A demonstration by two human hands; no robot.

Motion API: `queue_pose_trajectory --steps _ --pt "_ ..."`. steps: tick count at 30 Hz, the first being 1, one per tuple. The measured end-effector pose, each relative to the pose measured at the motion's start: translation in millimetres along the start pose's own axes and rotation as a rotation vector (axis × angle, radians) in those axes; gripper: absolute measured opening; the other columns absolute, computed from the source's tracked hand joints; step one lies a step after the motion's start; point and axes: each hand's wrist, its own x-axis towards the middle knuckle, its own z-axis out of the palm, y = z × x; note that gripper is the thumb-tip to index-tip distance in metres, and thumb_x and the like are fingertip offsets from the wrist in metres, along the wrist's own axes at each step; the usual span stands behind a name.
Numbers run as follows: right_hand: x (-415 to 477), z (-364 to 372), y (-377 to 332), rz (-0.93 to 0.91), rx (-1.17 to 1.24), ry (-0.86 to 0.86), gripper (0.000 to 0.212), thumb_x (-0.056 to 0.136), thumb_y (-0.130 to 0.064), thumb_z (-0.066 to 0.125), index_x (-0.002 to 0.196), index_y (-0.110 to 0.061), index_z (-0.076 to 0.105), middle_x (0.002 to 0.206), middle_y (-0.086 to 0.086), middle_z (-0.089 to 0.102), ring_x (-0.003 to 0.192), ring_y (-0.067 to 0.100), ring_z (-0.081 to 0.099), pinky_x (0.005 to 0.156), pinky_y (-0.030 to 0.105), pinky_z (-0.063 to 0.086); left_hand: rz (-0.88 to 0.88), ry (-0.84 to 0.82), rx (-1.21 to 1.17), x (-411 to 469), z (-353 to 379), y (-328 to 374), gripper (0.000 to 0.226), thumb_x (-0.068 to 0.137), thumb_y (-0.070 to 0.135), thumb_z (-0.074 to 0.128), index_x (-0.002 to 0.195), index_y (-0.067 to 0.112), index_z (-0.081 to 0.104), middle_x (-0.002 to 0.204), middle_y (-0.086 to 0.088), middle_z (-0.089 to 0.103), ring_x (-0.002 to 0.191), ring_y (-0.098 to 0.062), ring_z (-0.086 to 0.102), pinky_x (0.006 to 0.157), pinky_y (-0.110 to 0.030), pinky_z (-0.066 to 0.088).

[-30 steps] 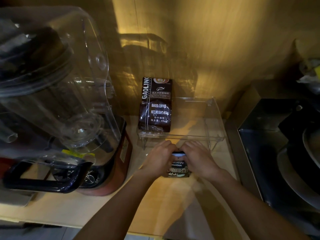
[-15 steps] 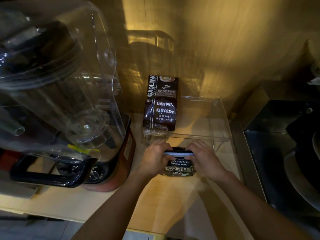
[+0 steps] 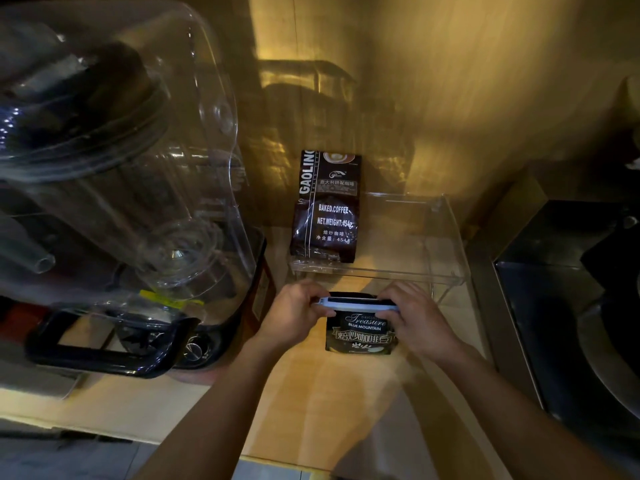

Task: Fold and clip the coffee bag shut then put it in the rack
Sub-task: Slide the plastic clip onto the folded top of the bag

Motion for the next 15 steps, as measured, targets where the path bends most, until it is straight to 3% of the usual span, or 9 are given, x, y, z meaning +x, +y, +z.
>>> queue_pose_trajectory --steps 8,15 --pt "10.2 8.3 -9.1 -0.085 -0.206 -0.06 0.027 0.081 -0.028 0.062 0.102 -0.012 0.055 0.101 0.004 0.059 0.096 0.022 0.05 0.078 0.025 0.027 0.027 0.038 0.011 -3.3 3.7 -0.6 0.019 0.075 0.01 0.07 0.093 0.007 0.066 0.089 -0.004 0.062 0.08 -0.013 0.055 0.071 -0.026 0.045" --pt "21.2 22.6 -34.5 -0.201 -0.275 -0.106 0.019 0.082 -0.01 0.059 0.099 -0.002 0.055 0.097 0.014 0.058 0.092 0.03 0.05 0.084 0.04 0.04 0.045 0.079 0.026 -6.9 6.3 0.0 0.018 0.072 0.008 0.072 0.09 0.005 0.067 0.084 -0.007 0.063 0.072 -0.01 0.051 0.058 -0.012 0.034"
